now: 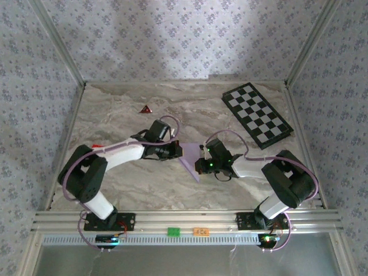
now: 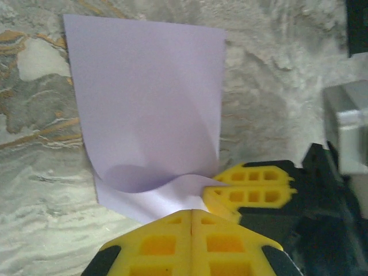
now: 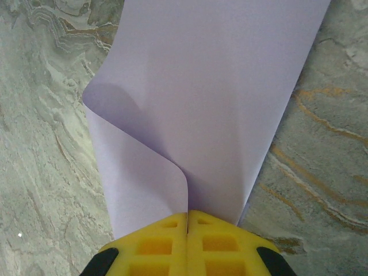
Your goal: Fold a paper plane with a square sheet of paper (pick it up from the middle)
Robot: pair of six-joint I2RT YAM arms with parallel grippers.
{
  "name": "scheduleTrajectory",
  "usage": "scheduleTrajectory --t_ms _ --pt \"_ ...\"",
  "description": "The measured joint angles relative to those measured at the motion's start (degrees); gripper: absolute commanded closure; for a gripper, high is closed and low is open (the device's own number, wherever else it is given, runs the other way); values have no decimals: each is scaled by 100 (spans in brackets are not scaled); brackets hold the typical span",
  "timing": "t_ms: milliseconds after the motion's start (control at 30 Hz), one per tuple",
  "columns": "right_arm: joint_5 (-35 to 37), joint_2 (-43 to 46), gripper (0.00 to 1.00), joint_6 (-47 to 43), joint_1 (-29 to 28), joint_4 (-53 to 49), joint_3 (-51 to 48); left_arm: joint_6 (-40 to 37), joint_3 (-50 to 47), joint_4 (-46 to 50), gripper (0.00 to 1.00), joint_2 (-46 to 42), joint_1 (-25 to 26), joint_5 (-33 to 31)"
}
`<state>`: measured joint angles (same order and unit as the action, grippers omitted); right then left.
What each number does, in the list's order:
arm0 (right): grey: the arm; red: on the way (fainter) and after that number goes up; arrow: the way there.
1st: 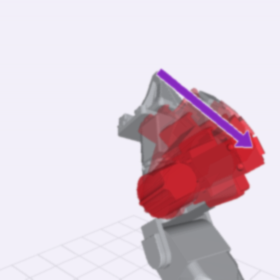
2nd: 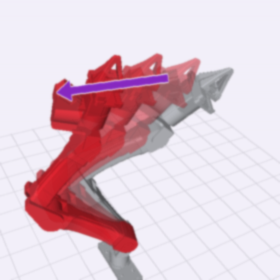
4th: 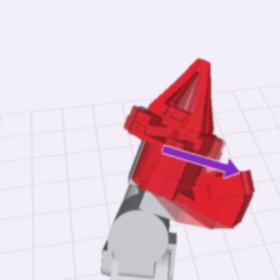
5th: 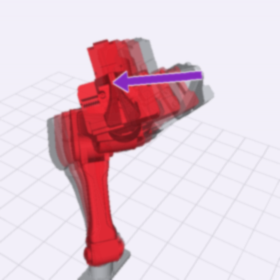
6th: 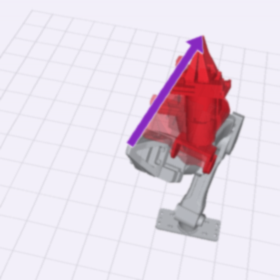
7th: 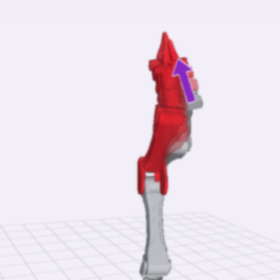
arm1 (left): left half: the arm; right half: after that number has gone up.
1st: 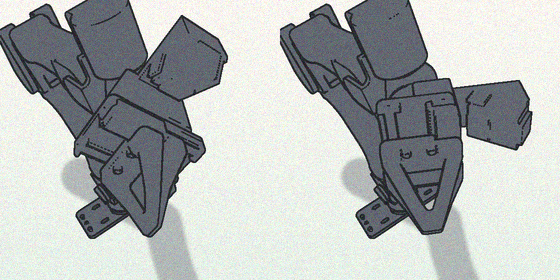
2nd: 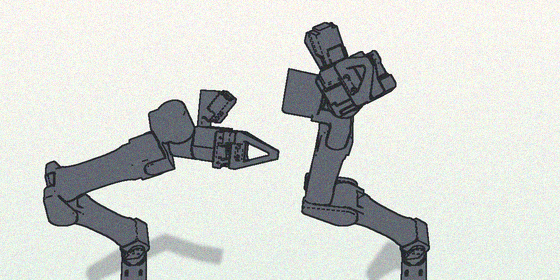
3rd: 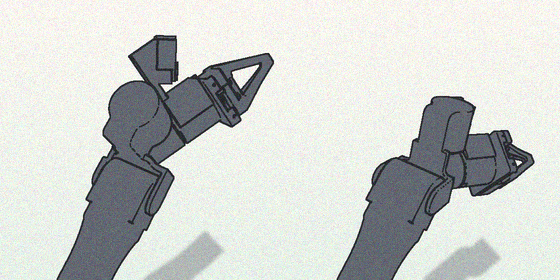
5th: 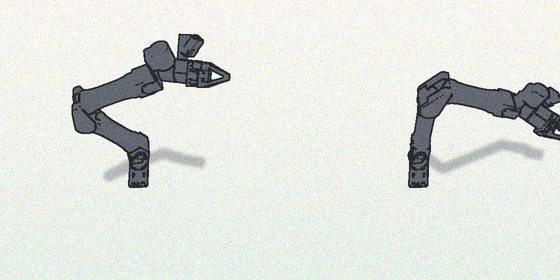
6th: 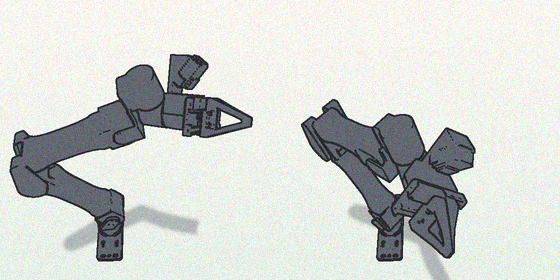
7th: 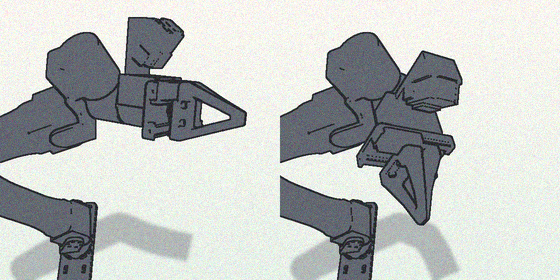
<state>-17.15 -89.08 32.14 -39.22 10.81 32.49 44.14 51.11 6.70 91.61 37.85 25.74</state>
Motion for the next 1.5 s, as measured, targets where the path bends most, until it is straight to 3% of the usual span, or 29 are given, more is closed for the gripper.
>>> scheduleTrajectory --t_ms 300,700,1500 --pt "-15 -83 100 96 15 170 2 763 -817 -1115 97 -87 452 22" --pt "-15 -87 100 114 15 186 2 1497 -1110 -2406 100 188 466 61" --pt "-11 -87 100 114 15 184 2 1676 -1235 -2677 100 756 472 131"
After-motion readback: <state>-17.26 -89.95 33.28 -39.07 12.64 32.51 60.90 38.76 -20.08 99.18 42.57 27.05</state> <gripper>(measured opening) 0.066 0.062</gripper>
